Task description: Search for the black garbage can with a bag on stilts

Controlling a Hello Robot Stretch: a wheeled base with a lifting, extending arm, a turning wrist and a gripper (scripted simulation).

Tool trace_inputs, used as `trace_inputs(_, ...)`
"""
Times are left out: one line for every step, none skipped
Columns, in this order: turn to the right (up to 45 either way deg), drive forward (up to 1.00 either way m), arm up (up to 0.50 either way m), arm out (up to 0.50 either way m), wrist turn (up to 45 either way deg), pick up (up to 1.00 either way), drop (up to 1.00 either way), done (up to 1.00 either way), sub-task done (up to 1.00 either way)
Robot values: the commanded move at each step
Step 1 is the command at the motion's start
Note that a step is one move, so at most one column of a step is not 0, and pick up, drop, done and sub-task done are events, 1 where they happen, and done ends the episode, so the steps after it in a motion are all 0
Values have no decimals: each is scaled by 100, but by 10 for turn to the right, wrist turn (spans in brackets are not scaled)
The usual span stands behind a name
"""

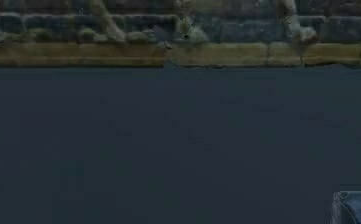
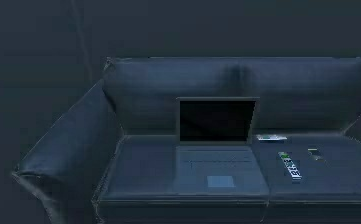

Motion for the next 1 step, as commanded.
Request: trace_inputs(-450,0,0,0,0,0,0,0,0)
